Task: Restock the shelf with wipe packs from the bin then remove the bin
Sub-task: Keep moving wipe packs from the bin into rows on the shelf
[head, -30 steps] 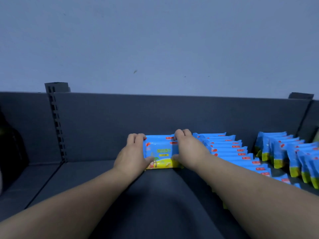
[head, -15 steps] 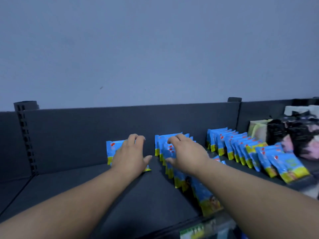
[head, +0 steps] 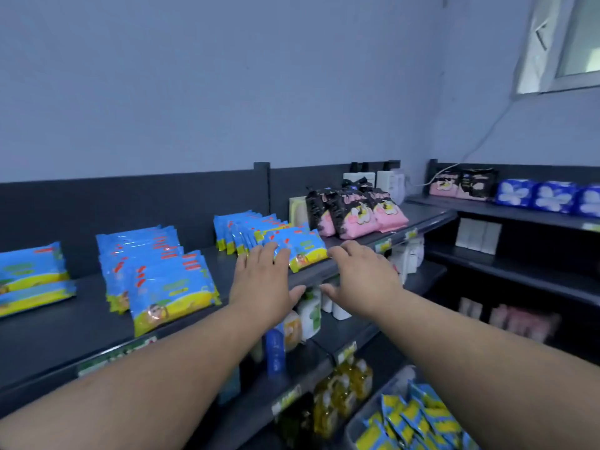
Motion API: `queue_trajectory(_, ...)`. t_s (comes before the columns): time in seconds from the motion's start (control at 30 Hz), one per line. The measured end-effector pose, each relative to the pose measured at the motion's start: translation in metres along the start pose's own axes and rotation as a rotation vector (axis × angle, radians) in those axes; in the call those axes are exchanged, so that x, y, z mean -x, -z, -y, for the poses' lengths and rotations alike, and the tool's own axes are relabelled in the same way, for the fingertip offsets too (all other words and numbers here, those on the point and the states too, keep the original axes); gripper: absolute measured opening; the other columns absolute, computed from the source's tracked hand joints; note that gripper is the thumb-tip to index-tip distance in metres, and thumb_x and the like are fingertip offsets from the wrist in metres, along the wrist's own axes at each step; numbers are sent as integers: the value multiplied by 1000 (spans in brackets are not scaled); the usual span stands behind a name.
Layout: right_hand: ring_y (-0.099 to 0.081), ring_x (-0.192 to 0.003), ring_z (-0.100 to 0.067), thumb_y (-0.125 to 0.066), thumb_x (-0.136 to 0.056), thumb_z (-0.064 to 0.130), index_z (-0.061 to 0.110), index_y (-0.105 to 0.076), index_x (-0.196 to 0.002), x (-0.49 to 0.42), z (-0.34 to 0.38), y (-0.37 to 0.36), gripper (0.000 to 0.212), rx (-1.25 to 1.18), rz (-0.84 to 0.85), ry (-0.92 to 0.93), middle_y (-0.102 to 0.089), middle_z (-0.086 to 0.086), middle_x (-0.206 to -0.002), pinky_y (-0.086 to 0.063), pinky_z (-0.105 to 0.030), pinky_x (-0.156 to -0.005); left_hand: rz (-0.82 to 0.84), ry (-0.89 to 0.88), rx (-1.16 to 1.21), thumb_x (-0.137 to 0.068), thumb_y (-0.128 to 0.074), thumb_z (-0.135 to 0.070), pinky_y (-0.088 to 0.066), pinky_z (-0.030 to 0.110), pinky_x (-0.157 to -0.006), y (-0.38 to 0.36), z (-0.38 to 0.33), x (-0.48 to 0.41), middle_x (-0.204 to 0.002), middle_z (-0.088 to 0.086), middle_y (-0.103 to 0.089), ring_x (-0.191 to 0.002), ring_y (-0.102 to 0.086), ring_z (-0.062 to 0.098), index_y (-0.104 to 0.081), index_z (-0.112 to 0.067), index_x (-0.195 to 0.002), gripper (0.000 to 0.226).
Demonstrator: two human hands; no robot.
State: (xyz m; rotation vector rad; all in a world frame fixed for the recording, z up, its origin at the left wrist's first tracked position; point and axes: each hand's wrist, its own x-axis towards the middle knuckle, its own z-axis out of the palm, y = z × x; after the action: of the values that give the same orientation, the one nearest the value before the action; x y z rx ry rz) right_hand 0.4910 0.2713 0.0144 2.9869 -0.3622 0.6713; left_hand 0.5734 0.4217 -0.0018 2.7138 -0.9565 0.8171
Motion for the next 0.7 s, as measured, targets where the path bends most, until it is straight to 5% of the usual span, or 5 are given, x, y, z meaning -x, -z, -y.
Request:
queue_trajectory(0.33, -34, -132, -26, -54, -86, 60, 27, -33, -139, 118, -183, -10, 66, 81, 139, -277, -38, -1, -140, -29, -46, -109, 178, -111, 110, -89, -43, -62, -10, 49, -116, -51, -207, 10, -155, 3, -16, -144, -10, 26, -21, -23, -146, 73)
queue_trajectory(0.7, -20, -143, -26, -46, -89, 62, 28, -20, -148, 138, -272, -111, 74, 80, 337, -436, -24, -3, -153, -18, -49, -116, 406, -160, 177, -94, -33, -61, -1, 52, -117, -168, -270, -13, -160, 0, -2, -147, 4, 25, -9, -24, -152, 73)
